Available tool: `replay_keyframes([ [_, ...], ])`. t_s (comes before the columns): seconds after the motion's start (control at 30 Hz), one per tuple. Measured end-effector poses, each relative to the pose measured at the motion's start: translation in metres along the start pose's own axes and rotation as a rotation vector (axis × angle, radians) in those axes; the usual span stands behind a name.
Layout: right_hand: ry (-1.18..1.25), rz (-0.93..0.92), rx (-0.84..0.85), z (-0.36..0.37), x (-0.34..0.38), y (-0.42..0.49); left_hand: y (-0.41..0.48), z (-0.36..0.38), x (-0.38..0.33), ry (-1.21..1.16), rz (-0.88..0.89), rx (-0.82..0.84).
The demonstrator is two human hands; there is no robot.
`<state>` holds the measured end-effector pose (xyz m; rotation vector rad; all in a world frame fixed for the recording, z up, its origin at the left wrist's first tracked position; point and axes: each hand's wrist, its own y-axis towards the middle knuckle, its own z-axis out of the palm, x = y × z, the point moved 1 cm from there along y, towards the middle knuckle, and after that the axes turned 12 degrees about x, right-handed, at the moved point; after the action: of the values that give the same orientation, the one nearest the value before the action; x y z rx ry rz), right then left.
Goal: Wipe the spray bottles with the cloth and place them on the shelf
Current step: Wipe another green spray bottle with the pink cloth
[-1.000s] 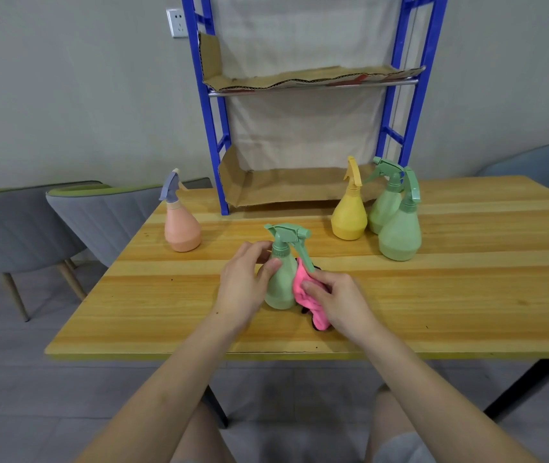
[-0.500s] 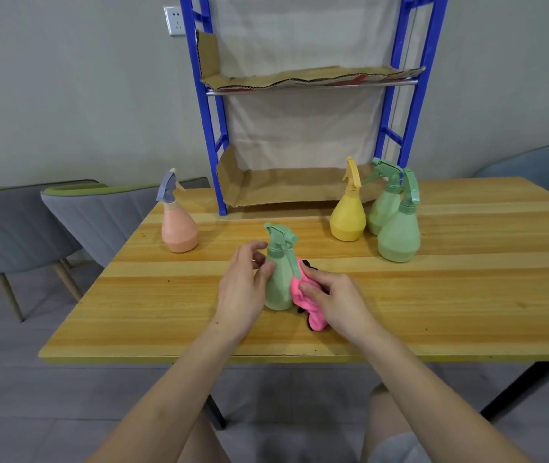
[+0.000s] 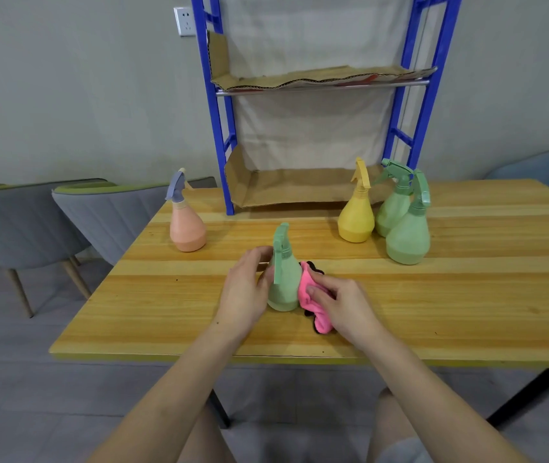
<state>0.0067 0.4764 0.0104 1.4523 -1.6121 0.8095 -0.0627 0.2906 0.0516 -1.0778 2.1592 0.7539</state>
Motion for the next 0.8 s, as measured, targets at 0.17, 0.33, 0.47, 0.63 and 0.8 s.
replay_keyframes([
  [0.17, 0.045, -0.068, -0.011, 0.000, 0.013, 0.003, -0.002, -0.002, -0.002, -0.009, -0.002, 0.019],
  [0.33, 0.105, -0.153, -0.057, 0.001, 0.032, 0.006, -0.001, 0.005, -0.001, -0.039, -0.004, 0.042],
  [0.47, 0.112, -0.077, -0.024, 0.001, 0.011, -0.002, -0.005, 0.008, 0.002, -0.131, -0.031, 0.023],
  [0.63, 0.064, -0.037, -0.005, -0.002, 0.003, -0.005, -0.003, 0.014, 0.013, -0.295, -0.105, -0.036],
  [0.8, 0.059, -0.132, -0.073, 0.003, 0.026, 0.001, -0.003, 0.017, 0.019, -0.329, -0.077, -0.044],
])
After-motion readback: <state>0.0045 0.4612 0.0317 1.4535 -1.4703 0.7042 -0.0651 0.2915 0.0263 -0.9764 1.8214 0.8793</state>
